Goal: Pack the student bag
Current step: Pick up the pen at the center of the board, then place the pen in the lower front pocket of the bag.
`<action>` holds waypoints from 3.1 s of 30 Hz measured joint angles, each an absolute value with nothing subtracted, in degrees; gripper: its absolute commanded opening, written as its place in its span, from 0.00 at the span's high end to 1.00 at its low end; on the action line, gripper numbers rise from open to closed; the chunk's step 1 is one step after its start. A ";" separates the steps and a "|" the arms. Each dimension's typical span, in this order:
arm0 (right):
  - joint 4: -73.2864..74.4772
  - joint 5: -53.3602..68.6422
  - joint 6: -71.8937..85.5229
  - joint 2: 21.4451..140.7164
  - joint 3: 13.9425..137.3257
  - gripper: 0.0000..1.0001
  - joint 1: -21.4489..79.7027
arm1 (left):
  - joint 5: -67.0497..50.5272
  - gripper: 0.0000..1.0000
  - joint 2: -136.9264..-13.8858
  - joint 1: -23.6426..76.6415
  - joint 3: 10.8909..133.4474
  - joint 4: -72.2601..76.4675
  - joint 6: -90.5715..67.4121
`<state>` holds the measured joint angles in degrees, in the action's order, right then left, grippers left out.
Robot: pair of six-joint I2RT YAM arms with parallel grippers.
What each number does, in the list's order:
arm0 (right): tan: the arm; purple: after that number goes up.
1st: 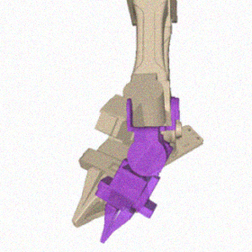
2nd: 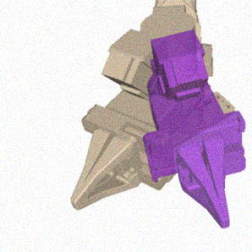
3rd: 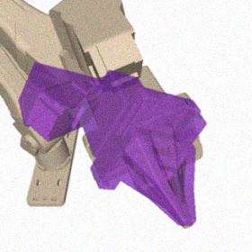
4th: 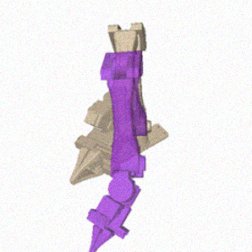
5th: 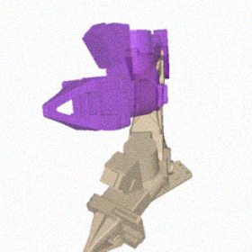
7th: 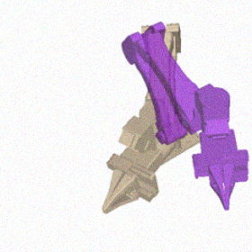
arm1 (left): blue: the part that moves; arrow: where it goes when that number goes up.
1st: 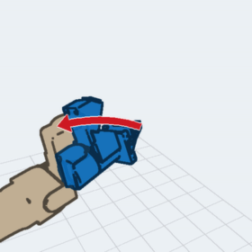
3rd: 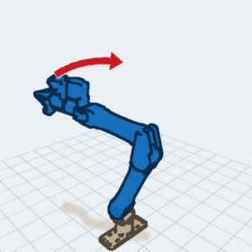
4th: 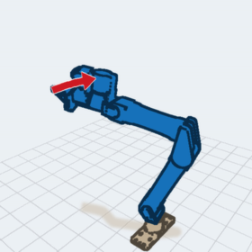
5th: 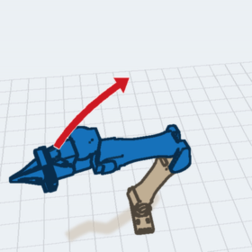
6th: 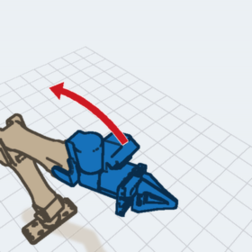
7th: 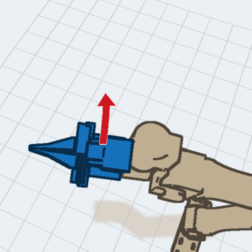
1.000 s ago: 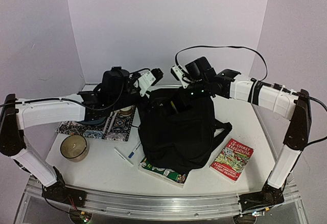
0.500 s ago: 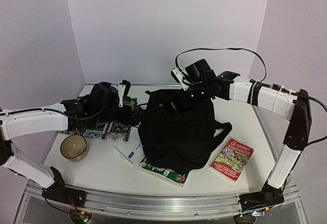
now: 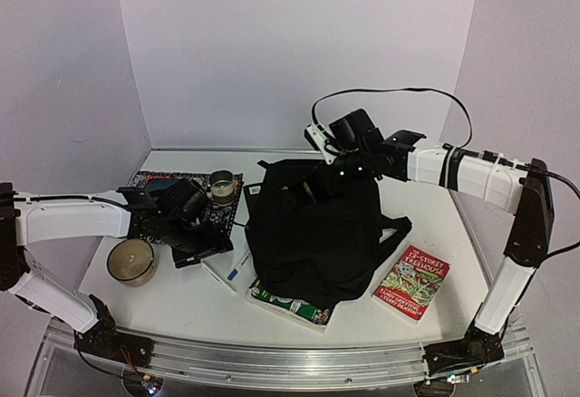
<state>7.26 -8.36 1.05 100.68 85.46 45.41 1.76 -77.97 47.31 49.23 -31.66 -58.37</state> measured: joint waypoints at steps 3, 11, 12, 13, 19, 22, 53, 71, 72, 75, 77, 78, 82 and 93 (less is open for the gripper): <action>7.22 -8.30 0.55 100.18 85.16 1.00 45.42 | -0.07 0.16 -79.54 47.31 48.97 -33.11 -62.58; 7.23 -7.60 -1.93 99.43 84.51 1.00 45.41 | -2.27 0.32 -83.84 47.31 48.97 -34.54 -71.07; 7.09 -7.50 -2.22 99.30 84.31 1.00 45.41 | -2.42 0.34 -84.61 47.31 49.00 -34.55 -72.02; 6.94 -7.42 -2.41 99.12 83.98 1.00 45.41 | -2.49 0.36 -85.39 47.31 49.04 -34.57 -72.57; 6.13 -6.83 -3.27 98.55 82.85 1.00 45.41 | -2.35 0.45 -90.44 47.31 50.02 -35.89 -76.18; 5.71 -6.69 -3.49 98.49 82.62 1.00 45.41 | -1.90 0.47 -92.78 47.31 51.49 -36.61 -77.12; 4.40 -5.57 -4.49 98.13 82.04 1.00 45.41 | 6.17 1.00 -98.42 47.31 58.72 -49.94 -69.69; 4.28 -5.61 -4.49 98.13 82.06 1.00 45.41 | 27.16 1.00 -91.60 53.22 69.25 -46.98 -39.77; 4.27 -5.62 -4.49 98.13 82.06 1.00 45.41 | 27.79 1.00 -90.90 53.71 69.24 -46.12 -37.68; 4.27 -5.63 -4.49 98.13 82.06 1.00 45.41 | 28.74 1.00 -87.13 54.52 68.00 -41.03 -30.52; 4.27 -5.68 -4.49 98.13 82.09 1.00 45.41 | 28.32 1.00 -83.51 54.74 65.90 -36.68 -25.86; 4.27 -5.76 -4.49 98.13 82.10 1.00 45.41 | 27.81 1.00 -81.63 54.76 64.37 -33.85 -23.47; 4.34 -5.82 -4.54 98.13 82.37 1.00 45.41 | 23.55 1.00 -74.88 54.76 58.01 -22.58 -12.98; 4.65 -5.34 -4.49 98.15 83.13 1.00 45.41 | 3.84 1.00 -78.49 54.84 57.01 -5.69 16.44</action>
